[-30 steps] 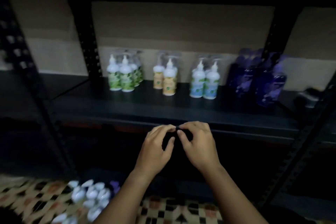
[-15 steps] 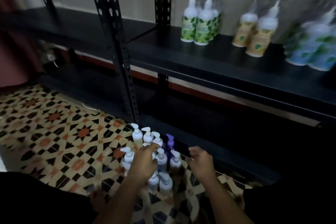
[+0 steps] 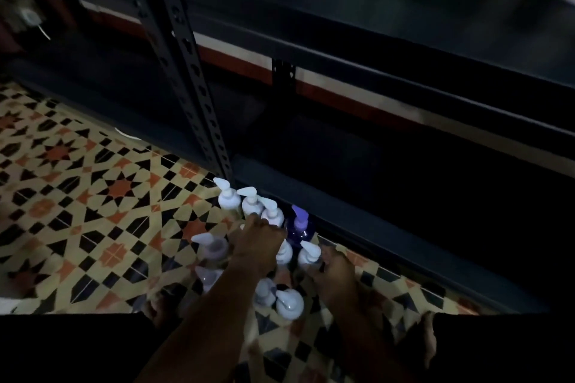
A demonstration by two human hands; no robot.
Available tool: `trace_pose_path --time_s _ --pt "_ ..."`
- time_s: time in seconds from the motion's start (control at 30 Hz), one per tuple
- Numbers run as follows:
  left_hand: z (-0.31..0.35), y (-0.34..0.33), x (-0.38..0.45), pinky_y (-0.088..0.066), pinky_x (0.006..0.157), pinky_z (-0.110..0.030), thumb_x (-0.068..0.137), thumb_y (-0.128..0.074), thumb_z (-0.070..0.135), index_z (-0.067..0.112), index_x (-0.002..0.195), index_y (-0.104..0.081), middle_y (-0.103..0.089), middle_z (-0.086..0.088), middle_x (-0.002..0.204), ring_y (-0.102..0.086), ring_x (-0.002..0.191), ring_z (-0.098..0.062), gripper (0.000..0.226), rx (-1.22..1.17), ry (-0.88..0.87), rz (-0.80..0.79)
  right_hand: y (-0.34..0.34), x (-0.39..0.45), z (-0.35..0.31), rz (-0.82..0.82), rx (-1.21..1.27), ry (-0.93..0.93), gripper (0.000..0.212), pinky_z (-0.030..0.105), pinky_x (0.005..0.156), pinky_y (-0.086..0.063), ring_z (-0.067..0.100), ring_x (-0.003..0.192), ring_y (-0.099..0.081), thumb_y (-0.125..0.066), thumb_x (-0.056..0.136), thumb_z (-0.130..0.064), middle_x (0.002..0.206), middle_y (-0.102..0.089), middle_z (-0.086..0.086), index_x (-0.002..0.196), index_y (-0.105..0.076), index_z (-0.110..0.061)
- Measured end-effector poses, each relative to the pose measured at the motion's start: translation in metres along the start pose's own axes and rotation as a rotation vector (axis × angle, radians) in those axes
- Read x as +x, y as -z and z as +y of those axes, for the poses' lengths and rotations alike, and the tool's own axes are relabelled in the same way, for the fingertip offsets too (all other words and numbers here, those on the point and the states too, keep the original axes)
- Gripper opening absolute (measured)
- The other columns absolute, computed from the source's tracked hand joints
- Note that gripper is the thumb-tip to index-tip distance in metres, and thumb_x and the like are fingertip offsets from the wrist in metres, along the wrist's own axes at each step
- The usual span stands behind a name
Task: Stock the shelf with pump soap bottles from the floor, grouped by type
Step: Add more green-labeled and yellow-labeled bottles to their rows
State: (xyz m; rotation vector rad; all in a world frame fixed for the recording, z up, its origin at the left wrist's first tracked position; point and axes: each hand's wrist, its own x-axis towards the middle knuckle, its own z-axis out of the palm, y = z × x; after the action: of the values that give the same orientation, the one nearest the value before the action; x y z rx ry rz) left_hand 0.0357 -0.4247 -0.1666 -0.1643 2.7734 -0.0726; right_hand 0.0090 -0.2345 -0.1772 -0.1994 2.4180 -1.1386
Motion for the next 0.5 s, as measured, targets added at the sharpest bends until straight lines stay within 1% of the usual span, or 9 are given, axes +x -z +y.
trace_pose_path --time_s 0.1,0.17,0.23,0.3,0.33,0.4,0.43,0.47,0.5 --pt "0.001 -0.002 0.008 -0.027 0.109 -0.047 0.085 -0.063 0.025 0.028 0.103 -0.066 -0.068 0.001 0.112 -0.061 0.113 -0.03 0.019 0.042 -0.002 0.006 -0.009 0.009 0.012 0.066 -0.004 0.036 0.043 0.039 0.077 -0.058 0.019 0.086 -0.072 -0.063 0.076 -0.054 0.091 -0.076 -0.002 0.104 -0.078 -0.024" --pt "0.001 -0.002 0.013 -0.02 0.107 -0.046 0.084 -0.065 0.028 0.026 0.103 -0.07 -0.07 0.001 0.108 -0.064 0.108 -0.028 0.02 0.073 -0.013 0.026 -0.015 0.015 0.021 0.104 -0.051 0.034 0.039 0.036 0.068 -0.056 0.02 0.078 -0.069 -0.063 0.077 -0.056 0.083 -0.072 0.001 0.093 -0.078 -0.023" --pt "0.0 0.001 0.013 -0.019 0.105 -0.046 0.082 -0.066 0.034 0.026 0.101 -0.072 -0.071 0.001 0.105 -0.065 0.106 -0.029 0.022 0.073 -0.021 0.034 -0.016 0.015 0.024 0.121 -0.085 0.05 0.028 0.032 0.066 -0.052 0.018 0.076 -0.066 -0.069 0.081 -0.051 0.083 -0.068 0.0 0.093 -0.078 -0.027" --pt "-0.003 -0.004 0.012 -0.018 0.104 -0.045 0.081 -0.065 0.039 0.025 0.098 -0.072 -0.072 0.002 0.103 -0.064 0.107 -0.029 0.023 0.032 -0.026 0.052 -0.011 0.009 0.018 0.122 -0.073 0.094 0.018 0.03 0.072 -0.049 0.014 0.08 -0.062 -0.079 0.084 -0.034 0.086 -0.064 -0.005 0.101 -0.079 -0.031" --pt "-0.004 -0.007 0.011 -0.02 0.107 -0.044 0.081 -0.064 0.042 0.026 0.097 -0.071 -0.072 0.002 0.104 -0.063 0.11 -0.029 0.024 -0.016 -0.015 0.044 -0.007 0.006 0.015 0.113 -0.046 0.12 0.022 0.024 0.076 -0.048 0.011 0.083 -0.06 -0.08 0.085 -0.026 0.087 -0.061 -0.01 0.106 -0.079 -0.033" --pt "-0.008 -0.011 0.01 -0.031 0.112 -0.048 0.075 -0.059 0.051 0.032 0.088 -0.062 -0.069 0.003 0.106 -0.058 0.119 -0.031 0.023 -0.166 0.003 0.028 -0.001 0.001 0.012 0.1 0.001 0.141 0.029 0.009 0.08 -0.04 0.01 0.091 -0.059 -0.08 0.087 -0.018 0.09 -0.058 -0.02 0.114 -0.078 -0.031" --pt "-0.01 -0.009 0.008 -0.037 0.111 -0.051 0.07 -0.055 0.055 0.036 0.082 -0.054 -0.067 0.003 0.104 -0.056 0.121 -0.032 0.022 -0.261 0.004 0.032 0.002 0.0 0.009 0.1 0.018 0.143 0.028 0.007 0.081 -0.038 0.012 0.095 -0.06 -0.08 0.087 -0.019 0.092 -0.059 -0.021 0.114 -0.078 -0.027" --pt "-0.013 -0.006 0.006 -0.041 0.108 -0.052 0.068 -0.051 0.057 0.038 0.078 -0.049 -0.065 0.005 0.1 -0.056 0.119 -0.032 0.022 -0.343 -0.01 0.073 0.005 -0.001 0.008 0.094 0.043 0.162 0.026 0.009 0.083 -0.04 0.015 0.099 -0.061 -0.079 0.087 -0.022 0.096 -0.063 -0.019 0.114 -0.077 -0.025" --pt "-0.014 0.0 0.002 -0.044 0.105 -0.051 0.067 -0.051 0.058 0.036 0.074 -0.048 -0.062 0.007 0.094 -0.059 0.113 -0.029 0.023 -0.413 -0.041 0.127 0.01 -0.003 0.004 0.075 0.066 0.182 0.029 0.016 0.085 -0.044 0.015 0.103 -0.063 -0.078 0.088 -0.027 0.101 -0.068 -0.016 0.117 -0.076 -0.027"
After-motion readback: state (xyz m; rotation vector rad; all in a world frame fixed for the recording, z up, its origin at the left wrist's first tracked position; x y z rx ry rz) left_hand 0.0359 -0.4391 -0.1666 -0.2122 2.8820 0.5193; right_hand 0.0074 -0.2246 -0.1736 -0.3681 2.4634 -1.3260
